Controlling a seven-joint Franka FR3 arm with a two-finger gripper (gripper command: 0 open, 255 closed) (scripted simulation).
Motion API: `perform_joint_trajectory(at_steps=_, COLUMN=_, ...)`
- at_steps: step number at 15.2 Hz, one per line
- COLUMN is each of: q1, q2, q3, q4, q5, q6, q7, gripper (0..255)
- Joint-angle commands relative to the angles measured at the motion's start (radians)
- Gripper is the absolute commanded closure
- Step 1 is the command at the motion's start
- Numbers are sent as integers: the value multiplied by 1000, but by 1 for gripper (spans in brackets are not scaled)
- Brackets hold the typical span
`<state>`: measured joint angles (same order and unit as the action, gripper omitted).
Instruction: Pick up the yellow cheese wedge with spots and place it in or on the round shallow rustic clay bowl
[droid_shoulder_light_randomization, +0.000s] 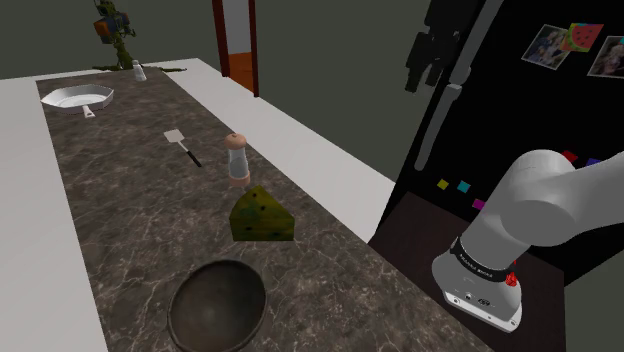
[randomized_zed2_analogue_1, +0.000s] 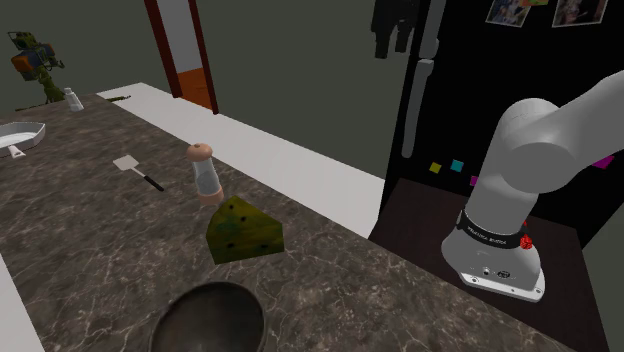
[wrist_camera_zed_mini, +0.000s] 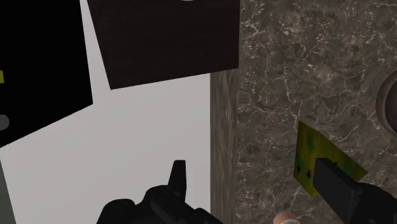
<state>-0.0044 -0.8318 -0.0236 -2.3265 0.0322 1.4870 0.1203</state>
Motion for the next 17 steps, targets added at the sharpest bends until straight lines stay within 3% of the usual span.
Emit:
perform_joint_trajectory(at_steps=1, q1=0, q2=0, q3=0, q4=0, q5=0, q6=0, q7=0, gripper=0)
perform_joint_trajectory(at_steps=9, q1=55, q2=135, q3=93, q4=-108, q5=50, q6=248, q7=34, gripper=0)
perform_joint_trajectory(at_steps=17, q1=103, q2=348, q3=188, q4=-137, q5=76, q6=496, q7=71, gripper=0)
